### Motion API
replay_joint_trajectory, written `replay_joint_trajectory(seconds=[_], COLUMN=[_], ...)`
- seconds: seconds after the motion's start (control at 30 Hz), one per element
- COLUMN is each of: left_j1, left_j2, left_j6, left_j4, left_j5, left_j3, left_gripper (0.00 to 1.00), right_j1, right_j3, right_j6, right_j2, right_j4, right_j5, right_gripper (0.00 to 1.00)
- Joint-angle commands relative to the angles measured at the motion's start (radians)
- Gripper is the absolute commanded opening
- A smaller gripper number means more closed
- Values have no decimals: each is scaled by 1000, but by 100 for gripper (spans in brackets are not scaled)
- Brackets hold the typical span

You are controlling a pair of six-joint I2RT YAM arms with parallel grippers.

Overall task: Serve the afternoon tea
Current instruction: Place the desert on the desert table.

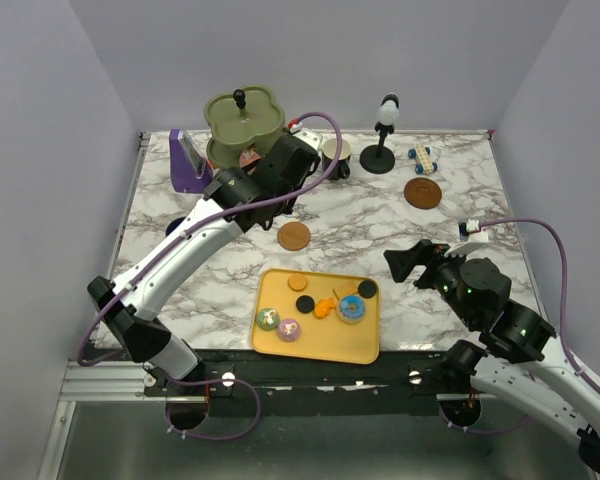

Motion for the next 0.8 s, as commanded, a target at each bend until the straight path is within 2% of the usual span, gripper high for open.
replay_joint_trajectory(seconds=[0.0,0.2,0.77], left_j1=[45,85,158], left_j2=[71,163,277], left_j6=[56,95,137], left_j4=[42,43,67], left_j5=[36,7,-11], left_j3=[94,164,262], left_gripper=[37,36,36], right_j1=[4,4,4], right_j3=[-12,-11,-12], right_j6=[3,1,1], right_j2=[-8,-10,4], right_j4=[6,6,6], right_j5=[8,5,7], right_gripper=[100,100,100])
